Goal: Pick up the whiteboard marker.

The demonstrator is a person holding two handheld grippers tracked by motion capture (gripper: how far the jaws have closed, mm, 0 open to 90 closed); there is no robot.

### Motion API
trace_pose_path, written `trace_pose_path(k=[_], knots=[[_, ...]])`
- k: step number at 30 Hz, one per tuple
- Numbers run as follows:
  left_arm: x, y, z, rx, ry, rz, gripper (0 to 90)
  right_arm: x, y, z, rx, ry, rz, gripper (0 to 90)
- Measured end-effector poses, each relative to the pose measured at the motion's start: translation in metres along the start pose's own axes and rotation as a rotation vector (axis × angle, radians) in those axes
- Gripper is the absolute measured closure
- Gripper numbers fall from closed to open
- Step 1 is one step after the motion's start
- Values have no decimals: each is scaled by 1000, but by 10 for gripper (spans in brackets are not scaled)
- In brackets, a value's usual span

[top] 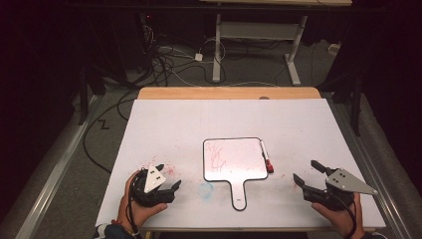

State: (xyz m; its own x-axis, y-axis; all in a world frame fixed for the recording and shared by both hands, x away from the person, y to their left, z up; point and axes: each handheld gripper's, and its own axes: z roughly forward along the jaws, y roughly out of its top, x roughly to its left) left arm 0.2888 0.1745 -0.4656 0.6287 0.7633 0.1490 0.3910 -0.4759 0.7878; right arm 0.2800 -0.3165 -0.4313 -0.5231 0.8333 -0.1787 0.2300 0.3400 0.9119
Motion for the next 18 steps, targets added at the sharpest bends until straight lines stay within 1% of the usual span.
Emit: trace_pose_path(k=[1, 2, 3, 4, 5, 6, 7, 9, 11, 13, 15, 16, 17, 18], knots=[[0, 1, 1, -2, -3, 3, 228, 0, -1, 1, 5, -4, -3, 292], [0, 1, 2, 2, -3, 9, 228, -1, -3, 2, 11, 8, 2, 294], [-1, 2, 4, 8, -2, 10, 229, -1, -3, 3, 27, 9, 2, 294], [-1, 1, 7, 21, -13, 12, 228, -2, -4, 4, 39, 4, 1, 293], [-2, 1, 8, 28, -8, 19, 228, -2, -4, 4, 40, 17, 6, 292], [-2, 1, 8, 28, -8, 19, 228, -2, -4, 4, 40, 17, 6, 292], [-2, 1, 8, 27, -20, 23, 228, -3, -3, 6, 61, 18, 8, 279], [-3, 1, 8, 27, -19, 29, 228, -6, -3, 7, 64, 50, 11, 274], [-4, 1, 7, 25, -16, 37, 228, -8, -2, 8, 65, 46, 3, 274], [-5, 1, 6, 22, -13, 36, 228, -9, -3, 8, 66, 54, 7, 276], [-6, 1, 5, 20, -15, 42, 228, -13, -2, 10, 86, 59, 9, 284], [-6, 2, 6, 26, -19, 44, 228, -14, -1, 11, 102, 59, 7, 285], [-6, 2, 6, 26, -19, 44, 228, -14, -1, 11, 102, 59, 7, 285], [-6, 2, 7, 29, -20, 50, 228, -18, 1, 12, 107, 57, 10, 293]])
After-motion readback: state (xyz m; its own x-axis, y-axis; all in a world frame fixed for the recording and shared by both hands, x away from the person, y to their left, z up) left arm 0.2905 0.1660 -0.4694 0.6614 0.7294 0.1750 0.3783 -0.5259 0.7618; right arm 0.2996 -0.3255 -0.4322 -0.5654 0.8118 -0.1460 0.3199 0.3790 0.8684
